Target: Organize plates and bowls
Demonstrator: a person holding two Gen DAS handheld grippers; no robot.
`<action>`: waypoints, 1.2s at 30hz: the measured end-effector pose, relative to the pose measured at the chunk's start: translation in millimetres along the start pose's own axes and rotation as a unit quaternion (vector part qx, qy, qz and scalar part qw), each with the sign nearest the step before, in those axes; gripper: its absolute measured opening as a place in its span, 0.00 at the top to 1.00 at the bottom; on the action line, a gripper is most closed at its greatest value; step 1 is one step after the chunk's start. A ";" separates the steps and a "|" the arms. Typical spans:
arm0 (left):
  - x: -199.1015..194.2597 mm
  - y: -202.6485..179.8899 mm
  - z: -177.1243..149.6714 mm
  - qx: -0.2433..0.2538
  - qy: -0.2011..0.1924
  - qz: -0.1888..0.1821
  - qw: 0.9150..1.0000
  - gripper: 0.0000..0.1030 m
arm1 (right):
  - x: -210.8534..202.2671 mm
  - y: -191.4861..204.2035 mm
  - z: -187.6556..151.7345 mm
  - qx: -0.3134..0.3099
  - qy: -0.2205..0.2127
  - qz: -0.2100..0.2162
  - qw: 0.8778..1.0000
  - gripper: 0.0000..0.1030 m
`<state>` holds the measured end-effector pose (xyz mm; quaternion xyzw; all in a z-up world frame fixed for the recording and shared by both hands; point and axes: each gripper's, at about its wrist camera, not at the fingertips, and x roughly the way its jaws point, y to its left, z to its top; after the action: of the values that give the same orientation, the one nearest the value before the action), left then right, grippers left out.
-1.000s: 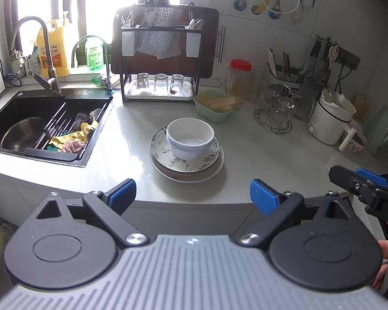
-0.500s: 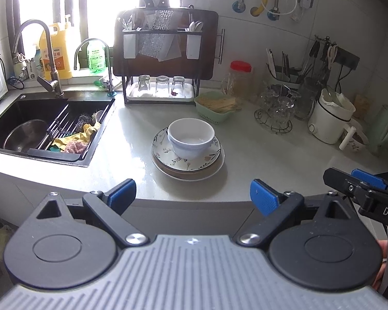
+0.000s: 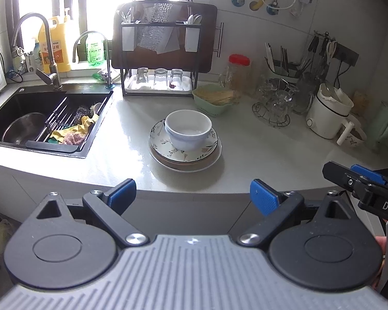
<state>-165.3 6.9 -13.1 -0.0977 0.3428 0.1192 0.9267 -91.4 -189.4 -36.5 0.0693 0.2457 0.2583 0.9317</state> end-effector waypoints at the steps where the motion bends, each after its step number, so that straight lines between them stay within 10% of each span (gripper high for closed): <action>1: -0.1 -1.1 -0.3 0.002 0.000 0.000 1.000 0.06 | -0.1 -0.4 -0.5 0.001 0.001 0.001 1.000 0.11; 36: -0.2 -4.3 0.4 -0.001 0.000 -0.002 1.000 0.06 | -3.6 -2.9 -0.8 -0.013 0.003 -0.008 1.000 0.11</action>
<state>-164.0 2.9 -12.3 -0.0991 0.3422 0.1174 0.9270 -93.2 -193.7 -36.4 0.0543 0.2457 0.2542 0.9338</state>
